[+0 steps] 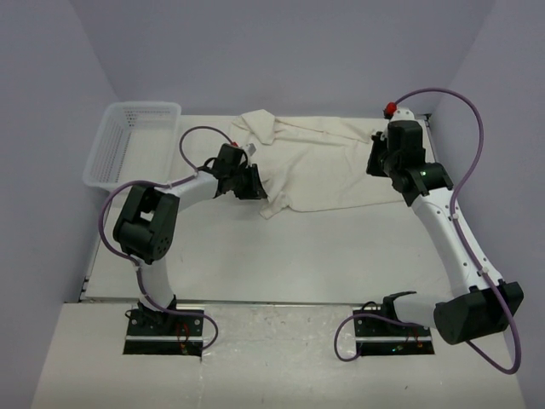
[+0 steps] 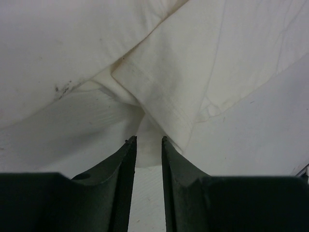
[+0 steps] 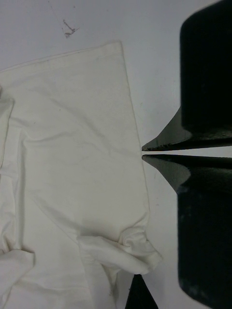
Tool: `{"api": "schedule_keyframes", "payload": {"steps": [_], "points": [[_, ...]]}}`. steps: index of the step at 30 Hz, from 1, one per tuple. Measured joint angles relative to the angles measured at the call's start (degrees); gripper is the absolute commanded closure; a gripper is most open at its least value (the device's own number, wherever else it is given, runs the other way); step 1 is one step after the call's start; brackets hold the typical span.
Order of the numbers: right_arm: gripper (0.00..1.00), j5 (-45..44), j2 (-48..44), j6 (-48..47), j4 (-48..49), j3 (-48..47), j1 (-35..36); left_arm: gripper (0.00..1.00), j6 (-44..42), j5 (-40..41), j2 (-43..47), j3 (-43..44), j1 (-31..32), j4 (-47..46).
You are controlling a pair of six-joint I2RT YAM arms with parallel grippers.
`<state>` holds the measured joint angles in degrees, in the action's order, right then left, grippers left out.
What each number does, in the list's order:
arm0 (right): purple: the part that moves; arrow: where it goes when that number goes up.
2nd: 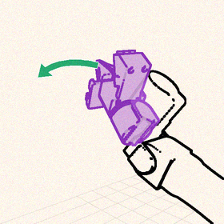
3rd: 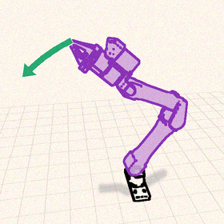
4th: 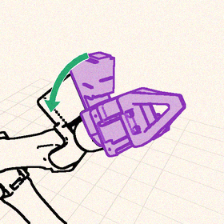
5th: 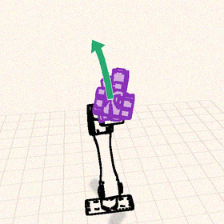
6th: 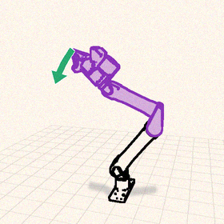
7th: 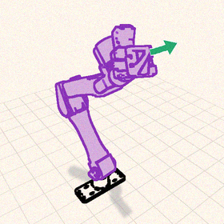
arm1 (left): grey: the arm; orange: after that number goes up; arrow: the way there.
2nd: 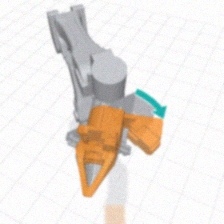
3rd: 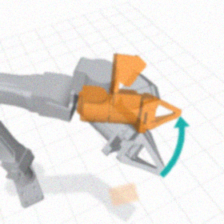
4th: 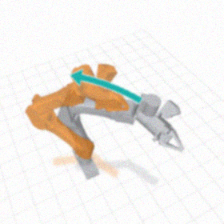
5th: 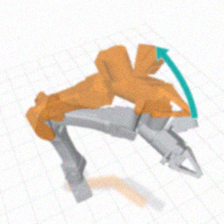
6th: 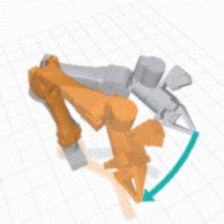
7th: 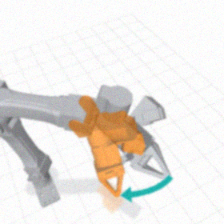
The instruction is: Fold and stack the t-shirts
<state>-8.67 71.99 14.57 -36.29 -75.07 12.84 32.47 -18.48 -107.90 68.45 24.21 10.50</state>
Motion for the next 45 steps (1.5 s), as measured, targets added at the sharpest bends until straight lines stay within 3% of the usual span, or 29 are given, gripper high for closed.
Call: {"api": "schedule_keyframes", "payload": {"steps": [16,28,34,40,45], "points": [[0.94,-0.83,-1.16,0.00,-0.09,0.52,0.00,0.73,1.46,-3.58,-6.23,3.28,3.32,-2.21],[0.94,-0.85,-1.38,0.00,-0.09,0.52,0.00,0.71,1.14,-4.02,-10.67,12.96,11.47,-2.05],[0.94,-0.85,-1.36,0.00,-0.11,0.52,0.00,0.71,-0.37,-4.00,-16.48,22.69,14.14,-0.11],[0.94,-1.36,-1.36,-0.02,-0.17,0.52,0.00,0.66,-2.95,0.28,-18.27,25.49,14.43,4.24],[0.94,-1.44,-1.36,0.00,-0.17,0.52,0.00,0.60,-4.33,7.32,-12.98,21.29,14.43,6.69]]}}
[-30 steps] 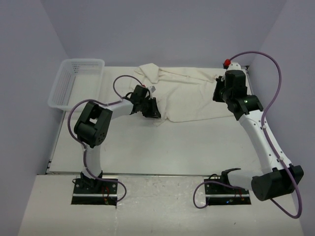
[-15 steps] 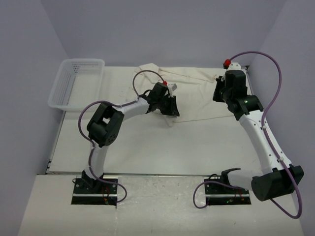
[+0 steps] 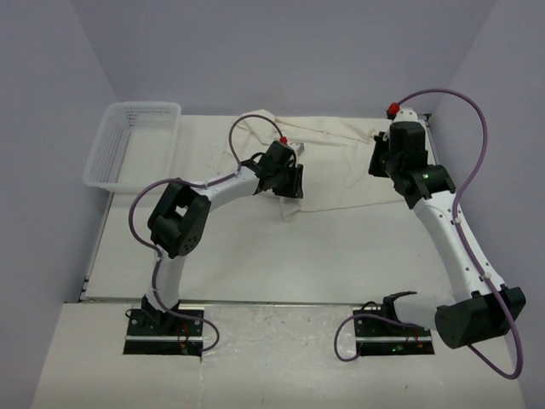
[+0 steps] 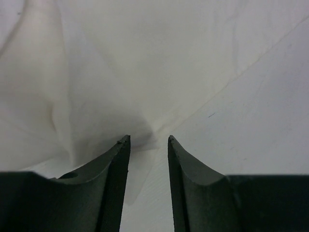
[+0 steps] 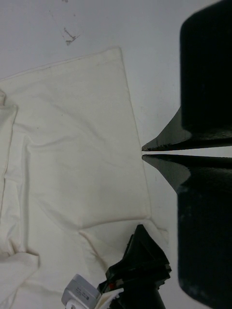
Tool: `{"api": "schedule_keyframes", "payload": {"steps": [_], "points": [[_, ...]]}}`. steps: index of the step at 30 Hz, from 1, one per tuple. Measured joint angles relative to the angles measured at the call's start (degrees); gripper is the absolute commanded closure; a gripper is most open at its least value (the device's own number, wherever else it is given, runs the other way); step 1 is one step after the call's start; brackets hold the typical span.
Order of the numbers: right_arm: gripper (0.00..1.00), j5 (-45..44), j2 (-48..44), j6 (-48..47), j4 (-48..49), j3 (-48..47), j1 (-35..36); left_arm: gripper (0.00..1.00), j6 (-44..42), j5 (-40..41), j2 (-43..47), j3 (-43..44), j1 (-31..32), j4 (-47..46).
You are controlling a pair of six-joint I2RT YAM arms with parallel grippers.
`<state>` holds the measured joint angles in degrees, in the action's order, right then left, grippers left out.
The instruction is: Fold and stack the t-shirts
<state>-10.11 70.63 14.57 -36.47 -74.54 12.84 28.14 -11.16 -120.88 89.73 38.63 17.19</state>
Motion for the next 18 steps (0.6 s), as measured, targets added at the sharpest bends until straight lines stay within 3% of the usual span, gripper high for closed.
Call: {"api": "schedule_keyframes", "payload": {"steps": [9,18], "points": [[0.94,0.04,0.00,0.00,0.00,0.00,0.02,0.57,-2.78,5.14,11.76,-3.19,-0.02,0.85],[0.94,-0.44,-0.39,-0.02,-0.09,0.00,0.02,0.58,-5.01,9.05,10.01,0.70,-0.81,6.12]]}}
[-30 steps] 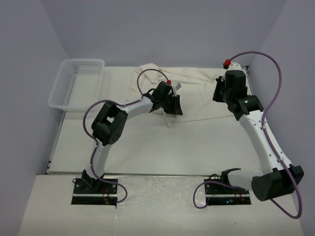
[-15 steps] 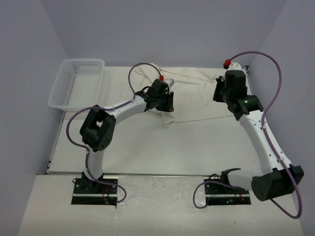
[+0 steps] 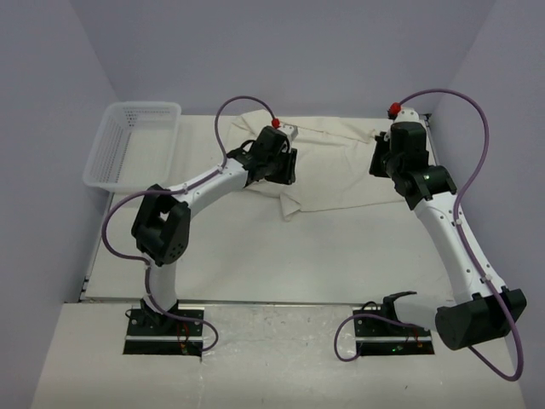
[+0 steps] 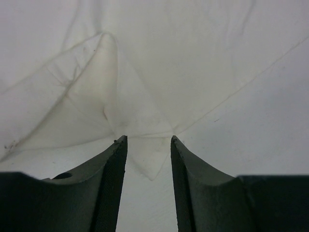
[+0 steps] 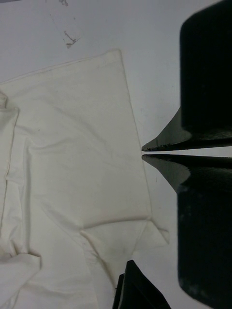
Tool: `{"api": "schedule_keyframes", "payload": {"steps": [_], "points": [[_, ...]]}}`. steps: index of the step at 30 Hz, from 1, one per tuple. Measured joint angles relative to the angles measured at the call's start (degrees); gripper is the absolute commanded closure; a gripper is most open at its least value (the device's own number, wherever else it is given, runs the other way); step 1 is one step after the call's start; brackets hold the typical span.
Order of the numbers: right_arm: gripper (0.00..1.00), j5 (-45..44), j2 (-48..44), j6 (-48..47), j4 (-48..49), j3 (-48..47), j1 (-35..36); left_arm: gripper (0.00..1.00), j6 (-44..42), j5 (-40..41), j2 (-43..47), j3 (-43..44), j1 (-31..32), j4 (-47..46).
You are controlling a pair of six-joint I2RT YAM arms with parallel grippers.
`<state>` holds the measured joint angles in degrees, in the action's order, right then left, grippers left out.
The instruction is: Fold and stack the t-shirts
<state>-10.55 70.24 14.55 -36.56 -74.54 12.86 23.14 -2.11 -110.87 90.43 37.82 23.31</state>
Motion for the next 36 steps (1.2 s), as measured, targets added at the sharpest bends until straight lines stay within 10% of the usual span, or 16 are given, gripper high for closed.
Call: {"api": "schedule_keyframes", "payload": {"steps": [13,36], "points": [[0.95,-0.39,-0.57,-0.02,-0.04,0.00,0.00,0.61,0.33,-10.67,-5.49,1.66,-9.68,1.25],[0.95,-0.44,-0.57,-0.24,-0.02,0.00,0.00,0.61,3.89,-23.50,-8.44,-1.84,-9.18,-4.15]]}}
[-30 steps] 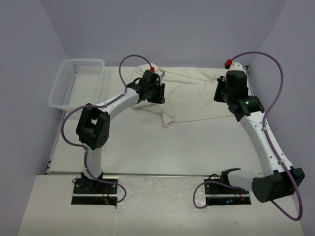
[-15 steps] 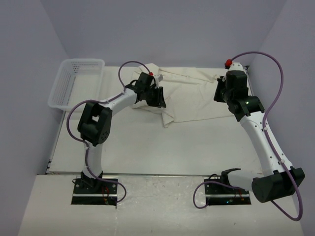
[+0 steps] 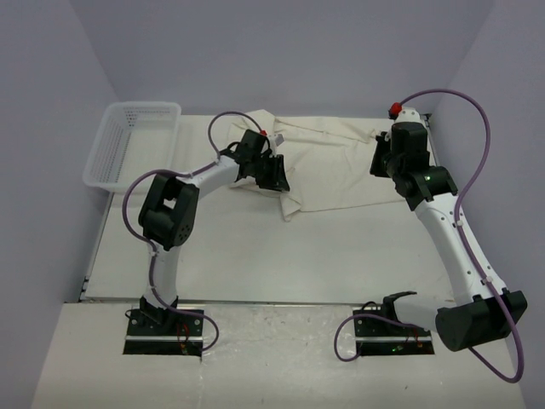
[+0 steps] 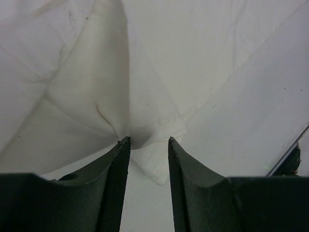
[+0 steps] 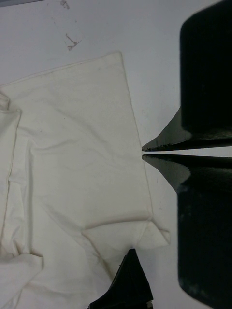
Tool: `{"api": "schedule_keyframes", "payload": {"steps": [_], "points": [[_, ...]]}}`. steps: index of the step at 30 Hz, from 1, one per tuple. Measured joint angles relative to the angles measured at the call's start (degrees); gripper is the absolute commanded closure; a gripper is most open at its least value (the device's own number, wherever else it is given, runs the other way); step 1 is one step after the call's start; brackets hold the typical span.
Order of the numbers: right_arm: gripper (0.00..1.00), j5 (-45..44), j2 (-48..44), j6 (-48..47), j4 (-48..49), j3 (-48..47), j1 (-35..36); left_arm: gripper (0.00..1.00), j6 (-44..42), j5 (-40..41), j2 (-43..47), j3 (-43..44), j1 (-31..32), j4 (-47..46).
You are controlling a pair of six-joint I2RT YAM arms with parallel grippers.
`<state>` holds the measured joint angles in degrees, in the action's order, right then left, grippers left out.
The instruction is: Fold and stack the t-shirts
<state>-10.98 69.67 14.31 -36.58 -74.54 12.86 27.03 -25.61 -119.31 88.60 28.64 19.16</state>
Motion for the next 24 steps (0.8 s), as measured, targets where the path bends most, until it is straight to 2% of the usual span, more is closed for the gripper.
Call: {"api": "schedule_keyframes", "payload": {"steps": [16,24], "points": [[0.95,0.00,0.00,-0.04,0.00,0.00,0.00,0.62,0.00,0.07,-2.03,0.02,0.00,-0.04],[0.95,0.00,0.00,-0.11,0.00,0.00,0.00,0.80,0.44,-0.24,-2.78,0.42,0.00,-0.24]]}}
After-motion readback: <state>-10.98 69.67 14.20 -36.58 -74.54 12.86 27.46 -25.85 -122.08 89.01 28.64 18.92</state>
